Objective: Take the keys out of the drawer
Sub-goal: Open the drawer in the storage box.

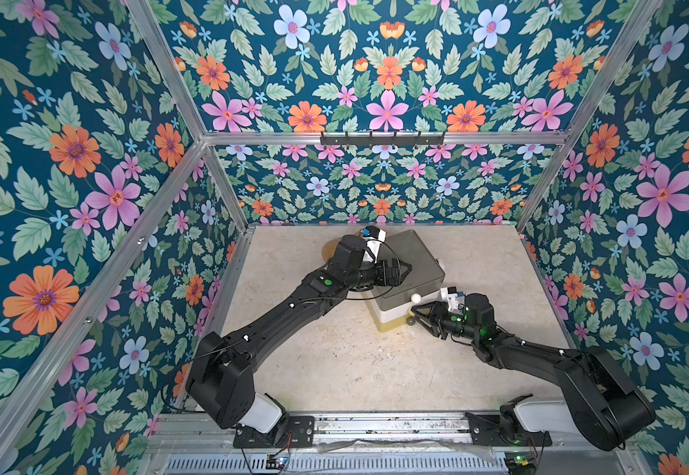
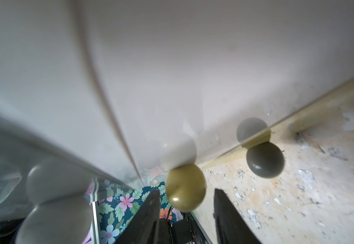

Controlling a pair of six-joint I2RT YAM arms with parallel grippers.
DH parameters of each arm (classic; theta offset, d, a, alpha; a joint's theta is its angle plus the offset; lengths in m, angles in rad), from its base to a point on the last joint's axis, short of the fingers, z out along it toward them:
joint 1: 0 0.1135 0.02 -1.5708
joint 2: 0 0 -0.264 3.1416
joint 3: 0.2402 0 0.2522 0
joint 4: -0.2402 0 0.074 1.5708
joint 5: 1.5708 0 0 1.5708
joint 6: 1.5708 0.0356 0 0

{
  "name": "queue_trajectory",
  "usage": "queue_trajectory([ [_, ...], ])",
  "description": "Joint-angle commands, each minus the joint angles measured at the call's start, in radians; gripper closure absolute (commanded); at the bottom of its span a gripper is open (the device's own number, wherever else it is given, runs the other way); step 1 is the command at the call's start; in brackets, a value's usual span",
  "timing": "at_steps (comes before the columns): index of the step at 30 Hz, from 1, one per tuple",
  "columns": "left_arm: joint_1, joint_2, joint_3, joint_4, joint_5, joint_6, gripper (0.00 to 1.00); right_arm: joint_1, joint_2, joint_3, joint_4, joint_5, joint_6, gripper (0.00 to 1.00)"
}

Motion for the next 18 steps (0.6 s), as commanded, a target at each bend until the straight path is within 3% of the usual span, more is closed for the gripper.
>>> queue_trajectory([
  [1,0.001,0.003,0.003,-0.027,0.005,0.006,0.01,0.010,0.024,0.006,0.109,-0.018,0.020,0.55],
  [7,0.001,0.003,0.002,-0.028,0.005,0.006,0.00,0.018,0.043,0.008,0.128,-0.007,0.033,0.60],
  [18,-0.002,0.004,-0.007,-0.028,0.005,0.004,0.01,0.018,-0.023,-0.016,0.070,0.010,0.019,0.77],
])
